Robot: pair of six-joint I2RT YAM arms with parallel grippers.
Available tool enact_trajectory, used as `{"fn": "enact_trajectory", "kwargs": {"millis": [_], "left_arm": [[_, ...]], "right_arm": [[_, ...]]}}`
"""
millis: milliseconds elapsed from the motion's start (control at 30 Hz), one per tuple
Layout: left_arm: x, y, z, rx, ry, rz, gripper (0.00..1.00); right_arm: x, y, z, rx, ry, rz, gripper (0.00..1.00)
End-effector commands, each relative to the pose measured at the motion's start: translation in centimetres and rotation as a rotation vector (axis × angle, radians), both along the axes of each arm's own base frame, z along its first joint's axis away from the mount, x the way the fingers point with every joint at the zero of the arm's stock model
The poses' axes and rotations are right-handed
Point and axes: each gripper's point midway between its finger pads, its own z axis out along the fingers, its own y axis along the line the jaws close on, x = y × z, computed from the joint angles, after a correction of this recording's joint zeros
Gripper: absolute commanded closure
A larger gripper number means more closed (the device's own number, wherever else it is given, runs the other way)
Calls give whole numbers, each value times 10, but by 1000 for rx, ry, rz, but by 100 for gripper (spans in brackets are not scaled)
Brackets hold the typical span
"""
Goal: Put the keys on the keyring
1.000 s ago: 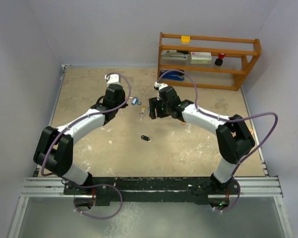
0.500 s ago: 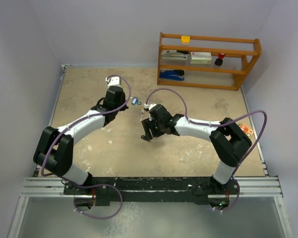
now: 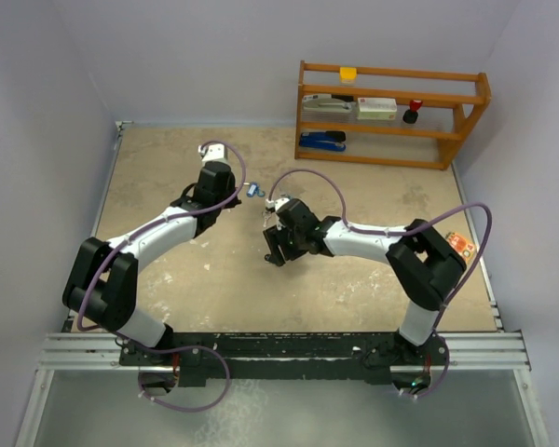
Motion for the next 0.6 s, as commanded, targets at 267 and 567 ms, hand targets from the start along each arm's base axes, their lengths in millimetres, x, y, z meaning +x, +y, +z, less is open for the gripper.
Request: {"fn": "enact_trajectory", "kwargs": {"millis": [267,567], "left_arm": [[7,3,17,-40,-55,15,100],[6,4,15,-41,-51,15,100]], "right_arm": [[-4,14,-8,-19,-16,70,44],[-18,17,-16,-63,-12,102,48]]}}
